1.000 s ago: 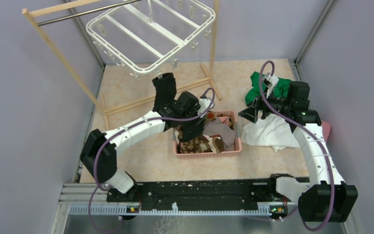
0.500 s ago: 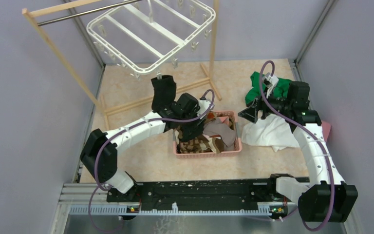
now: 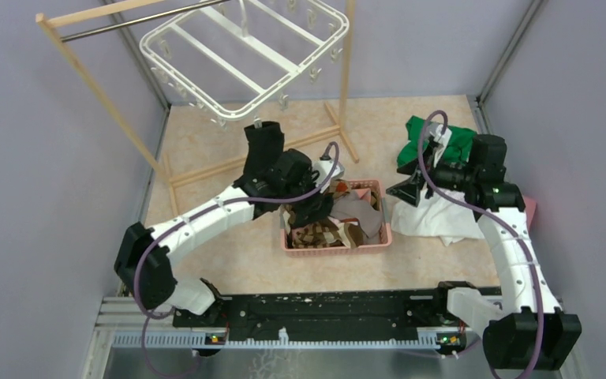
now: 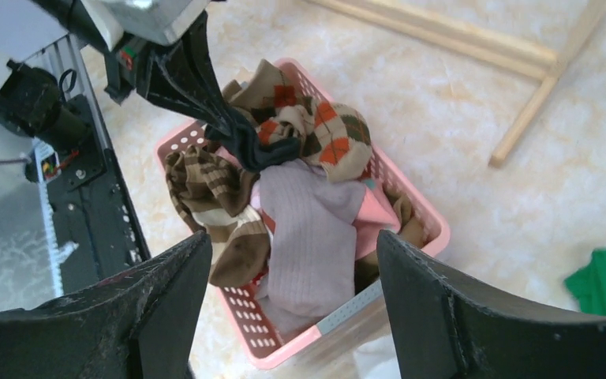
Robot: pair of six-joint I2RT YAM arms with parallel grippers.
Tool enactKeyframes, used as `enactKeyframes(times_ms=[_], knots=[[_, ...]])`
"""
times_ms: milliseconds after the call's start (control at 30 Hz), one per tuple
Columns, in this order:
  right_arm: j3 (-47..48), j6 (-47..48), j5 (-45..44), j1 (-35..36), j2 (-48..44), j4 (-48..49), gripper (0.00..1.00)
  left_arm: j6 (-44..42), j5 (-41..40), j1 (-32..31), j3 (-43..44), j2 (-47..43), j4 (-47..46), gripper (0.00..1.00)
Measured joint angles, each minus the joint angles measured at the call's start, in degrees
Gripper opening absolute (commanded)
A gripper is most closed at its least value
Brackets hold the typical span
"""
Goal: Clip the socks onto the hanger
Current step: Pick up the sock from the bin.
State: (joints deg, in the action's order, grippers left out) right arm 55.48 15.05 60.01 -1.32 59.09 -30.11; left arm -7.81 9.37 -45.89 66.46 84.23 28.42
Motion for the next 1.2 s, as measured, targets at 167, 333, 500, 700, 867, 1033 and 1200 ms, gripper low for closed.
enactKeyframes(times_ms=[167, 333, 500, 700, 867, 1033, 1200], knots=[[-2.25, 9.49, 6.69, 0.02, -6.38, 0.79, 0.80, -0.72, 5.07, 0.00, -3.82, -8.83, -2.84, 0.00], [-3.85, 16.39, 10.73, 4.42, -10.14, 1.88, 0.80, -1.31, 10.21, -0.02, -8.26, -17.18, -9.38, 0.00], [-5.40, 19.26, 10.60, 12.50, -9.99, 4.35, 0.77, -1.20, 14.10, -0.02, -10.05, -21.11, -16.44, 0.00], [-6.29, 15.08, 9.42, 16.83, -8.44, 9.46, 0.76, 0.94, 15.45, 0.00, -10.05, -21.46, -23.80, 0.00], [-6.32, 8.44, 7.48, 18.86, -7.37, 15.06, 0.74, 3.78, 15.89, -0.02, -10.05, -20.90, -30.64, 0.00], [-6.32, 1.31, 5.49, 18.99, -6.82, 20.81, 0.69, 6.08, 15.82, -0.02, -9.99, -19.32, -33.90, 0.00], [-6.29, -1.81, 4.50, 19.43, -6.67, 23.08, 0.60, 7.63, 15.69, -0.02, -9.07, -17.90, -34.86, 0.00]])
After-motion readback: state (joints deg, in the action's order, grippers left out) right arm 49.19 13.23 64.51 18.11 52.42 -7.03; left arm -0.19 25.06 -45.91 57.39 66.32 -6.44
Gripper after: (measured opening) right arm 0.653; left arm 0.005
